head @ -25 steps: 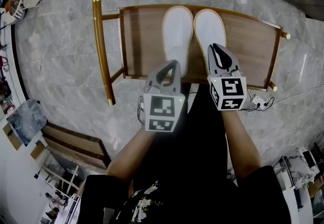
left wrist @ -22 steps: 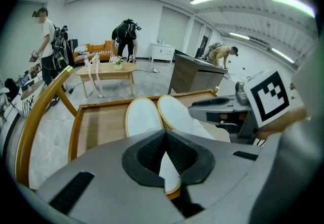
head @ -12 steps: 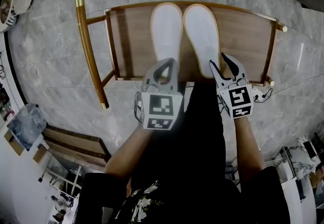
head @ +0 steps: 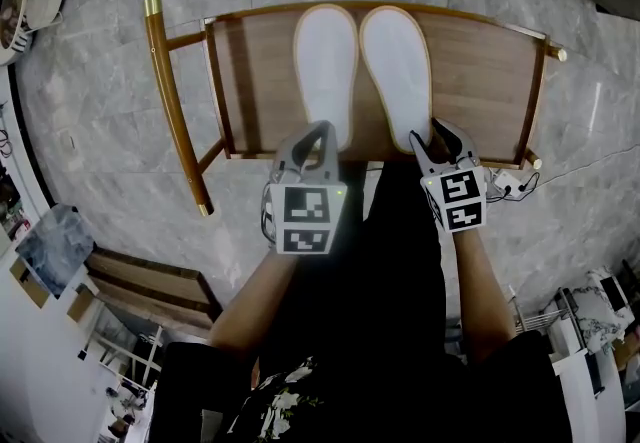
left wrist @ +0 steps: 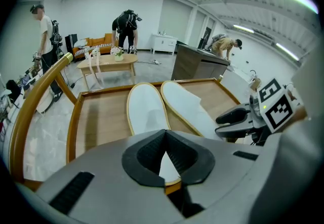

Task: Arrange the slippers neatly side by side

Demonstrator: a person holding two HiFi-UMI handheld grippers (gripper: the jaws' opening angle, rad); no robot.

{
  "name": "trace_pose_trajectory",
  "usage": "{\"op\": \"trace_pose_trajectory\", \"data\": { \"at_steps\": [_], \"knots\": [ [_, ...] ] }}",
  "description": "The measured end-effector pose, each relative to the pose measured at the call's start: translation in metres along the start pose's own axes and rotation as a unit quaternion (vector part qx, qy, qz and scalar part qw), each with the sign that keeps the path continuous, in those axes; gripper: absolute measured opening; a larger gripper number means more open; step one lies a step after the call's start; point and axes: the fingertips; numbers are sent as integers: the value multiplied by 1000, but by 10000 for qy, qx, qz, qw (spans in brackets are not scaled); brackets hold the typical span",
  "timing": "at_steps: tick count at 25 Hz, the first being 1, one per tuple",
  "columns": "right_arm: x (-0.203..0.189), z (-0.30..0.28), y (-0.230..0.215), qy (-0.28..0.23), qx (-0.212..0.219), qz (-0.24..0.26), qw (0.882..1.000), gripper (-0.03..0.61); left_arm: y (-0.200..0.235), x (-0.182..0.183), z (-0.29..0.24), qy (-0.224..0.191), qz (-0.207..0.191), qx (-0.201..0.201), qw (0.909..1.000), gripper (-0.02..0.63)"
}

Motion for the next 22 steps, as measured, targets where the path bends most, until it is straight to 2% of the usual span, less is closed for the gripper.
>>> {"op": "trace_pose_trajectory", "data": {
  "at_steps": [22],
  "knots": [
    [1,-20,30,107,220,39,9997,158,7,-11,5,32,-111,-6,9999,2]
  ]
}}
Point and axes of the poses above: the fingertips, and each gripper's own axes: z backward along the fingers, y to its left, x out of its top, and after that the axes turned 14 degrees about x, right-handed
